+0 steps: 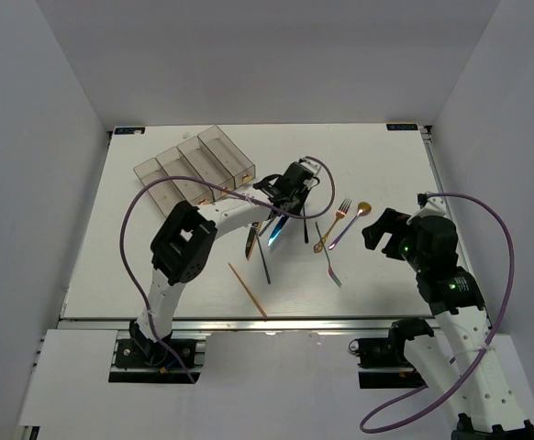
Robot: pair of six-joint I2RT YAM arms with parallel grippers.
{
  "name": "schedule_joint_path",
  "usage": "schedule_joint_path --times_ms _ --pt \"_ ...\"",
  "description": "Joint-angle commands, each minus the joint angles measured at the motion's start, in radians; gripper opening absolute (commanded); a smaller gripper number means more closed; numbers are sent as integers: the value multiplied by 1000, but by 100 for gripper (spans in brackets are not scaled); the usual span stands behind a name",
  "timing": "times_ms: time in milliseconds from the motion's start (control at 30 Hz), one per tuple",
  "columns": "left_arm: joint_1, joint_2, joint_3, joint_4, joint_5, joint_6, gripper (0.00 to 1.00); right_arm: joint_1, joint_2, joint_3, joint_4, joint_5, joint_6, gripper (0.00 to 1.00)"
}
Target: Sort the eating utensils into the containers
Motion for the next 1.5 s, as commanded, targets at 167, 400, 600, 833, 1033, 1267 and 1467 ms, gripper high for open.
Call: schedule_joint_path --times_ms 167,400,600,833,1033,1267,1467 --pt "9 -274 44 51 -215 -107 0 2 -7 -1 31 -8 -8 89" --pt "229 -255 136 -44 -286 -314 0 2 -14 -10 38 -16 -4 89" --pt "418 -105 272 -35 -246 -487 0 2 -10 -21 52 -62 2 89" --pt "518 135 538 -6 -238 -503 0 4 -7 -50 80 -114 16 90" --pt "567 184 529 90 -143 -538 0 2 20 -47 98 -123 9 89" --pt "565 178 460 166 -83 -591 3 4 56 -61 118 -125 5 89" --pt "567 147 344 209 -74 -637 33 2 48 -59 114 -117 4 89"
